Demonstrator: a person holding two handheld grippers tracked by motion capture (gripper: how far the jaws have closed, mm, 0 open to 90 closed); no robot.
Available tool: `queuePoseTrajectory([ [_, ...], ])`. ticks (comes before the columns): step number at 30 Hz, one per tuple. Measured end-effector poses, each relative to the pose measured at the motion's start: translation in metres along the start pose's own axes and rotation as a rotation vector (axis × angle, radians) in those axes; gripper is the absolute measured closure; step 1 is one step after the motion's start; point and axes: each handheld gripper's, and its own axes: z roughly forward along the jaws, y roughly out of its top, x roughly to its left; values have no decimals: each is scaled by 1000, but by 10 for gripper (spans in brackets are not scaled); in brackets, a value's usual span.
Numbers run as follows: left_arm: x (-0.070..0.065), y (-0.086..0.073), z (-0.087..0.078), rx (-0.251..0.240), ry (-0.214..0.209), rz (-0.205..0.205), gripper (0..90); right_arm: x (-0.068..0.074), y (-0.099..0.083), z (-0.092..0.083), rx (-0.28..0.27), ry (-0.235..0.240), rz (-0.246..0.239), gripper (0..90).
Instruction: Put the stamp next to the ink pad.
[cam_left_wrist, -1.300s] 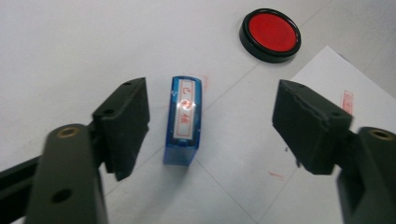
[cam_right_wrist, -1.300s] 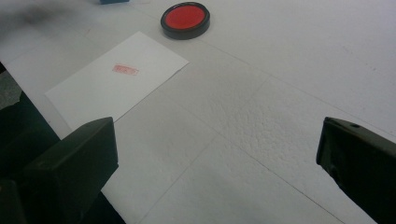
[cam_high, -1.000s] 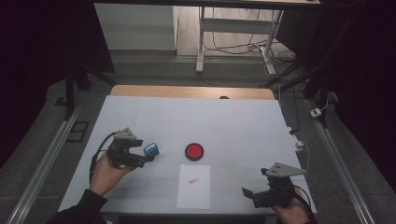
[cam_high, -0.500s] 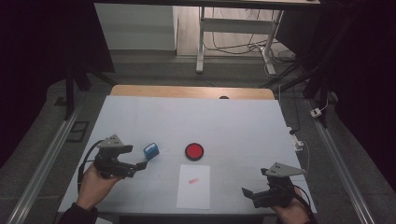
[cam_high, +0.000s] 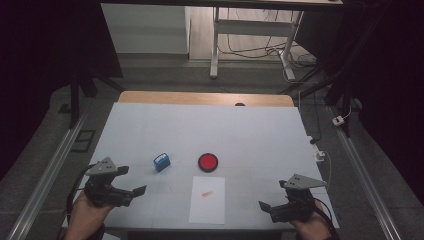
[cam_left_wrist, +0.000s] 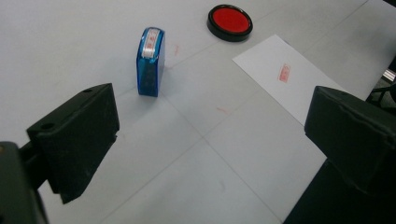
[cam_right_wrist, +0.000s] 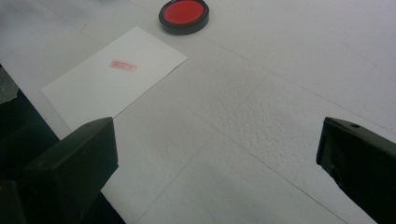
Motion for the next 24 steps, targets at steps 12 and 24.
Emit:
queuePoseTrajectory([
  [12,-5,-22,-10,8,43,-3,0,0,0,0,-1,0,4,0],
  [24,-10,-33,-14,70,108,4,0,0,0,1,2,-5,7,0],
])
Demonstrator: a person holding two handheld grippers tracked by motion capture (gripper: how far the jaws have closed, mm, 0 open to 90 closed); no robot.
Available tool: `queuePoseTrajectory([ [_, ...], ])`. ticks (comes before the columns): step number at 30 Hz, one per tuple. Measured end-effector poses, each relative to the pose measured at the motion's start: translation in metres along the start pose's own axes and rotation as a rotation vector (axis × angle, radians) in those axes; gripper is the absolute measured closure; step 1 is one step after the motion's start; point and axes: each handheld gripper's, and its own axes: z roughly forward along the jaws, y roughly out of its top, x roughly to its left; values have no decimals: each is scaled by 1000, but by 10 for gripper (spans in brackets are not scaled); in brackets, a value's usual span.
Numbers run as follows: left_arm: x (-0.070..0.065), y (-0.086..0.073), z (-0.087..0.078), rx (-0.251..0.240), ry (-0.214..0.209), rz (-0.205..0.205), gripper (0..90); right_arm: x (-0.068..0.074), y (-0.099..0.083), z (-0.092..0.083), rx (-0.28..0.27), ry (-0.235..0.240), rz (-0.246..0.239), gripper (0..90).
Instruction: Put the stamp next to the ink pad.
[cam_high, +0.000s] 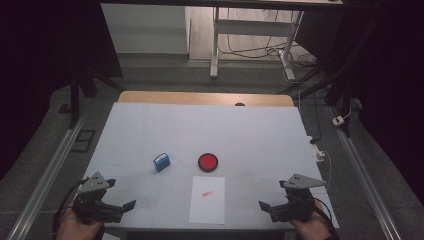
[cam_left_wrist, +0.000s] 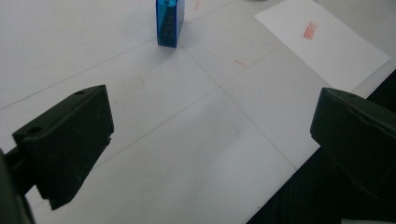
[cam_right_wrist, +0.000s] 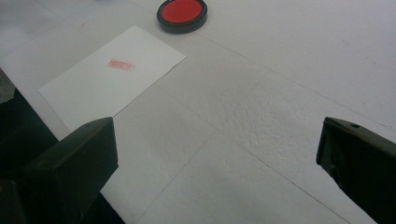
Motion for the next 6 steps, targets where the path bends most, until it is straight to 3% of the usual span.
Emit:
queuePoseTrajectory([
  [6,0,1,2,21,-4,-2,0,-1,0,1,7,-2,4,0],
])
